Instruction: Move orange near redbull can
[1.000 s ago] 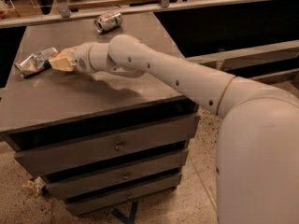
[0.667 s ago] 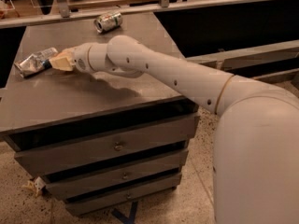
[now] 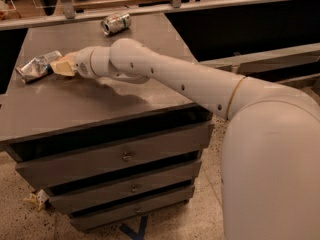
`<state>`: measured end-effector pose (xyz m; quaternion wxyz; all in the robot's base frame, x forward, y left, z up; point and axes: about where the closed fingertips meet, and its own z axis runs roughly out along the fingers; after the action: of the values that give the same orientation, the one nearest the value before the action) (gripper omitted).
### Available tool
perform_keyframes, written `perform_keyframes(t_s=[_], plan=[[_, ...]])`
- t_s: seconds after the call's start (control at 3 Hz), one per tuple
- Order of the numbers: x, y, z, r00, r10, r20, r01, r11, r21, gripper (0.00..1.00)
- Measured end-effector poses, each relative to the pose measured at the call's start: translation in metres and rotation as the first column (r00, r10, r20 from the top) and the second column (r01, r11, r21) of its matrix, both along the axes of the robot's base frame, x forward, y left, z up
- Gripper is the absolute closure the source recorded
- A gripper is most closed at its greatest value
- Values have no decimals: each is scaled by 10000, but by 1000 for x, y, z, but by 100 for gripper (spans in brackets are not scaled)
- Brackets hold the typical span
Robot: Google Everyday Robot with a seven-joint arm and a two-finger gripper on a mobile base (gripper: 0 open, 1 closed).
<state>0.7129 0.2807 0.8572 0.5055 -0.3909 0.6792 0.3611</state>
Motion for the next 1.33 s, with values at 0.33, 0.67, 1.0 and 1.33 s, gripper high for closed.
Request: perform_keyframes(t_s=[0.33, 0.67, 1.0, 1.33], plan=[[-1, 2, -2, 9999, -47, -97, 47, 10000, -14, 36], [-1, 2, -3, 9999, -109, -127, 108, 9999, -66, 13], [-2, 2, -3, 9999, -104, -108, 103, 9999, -119, 0], [-2, 2, -3, 9999, -103, -98, 101, 9999, -132, 0]])
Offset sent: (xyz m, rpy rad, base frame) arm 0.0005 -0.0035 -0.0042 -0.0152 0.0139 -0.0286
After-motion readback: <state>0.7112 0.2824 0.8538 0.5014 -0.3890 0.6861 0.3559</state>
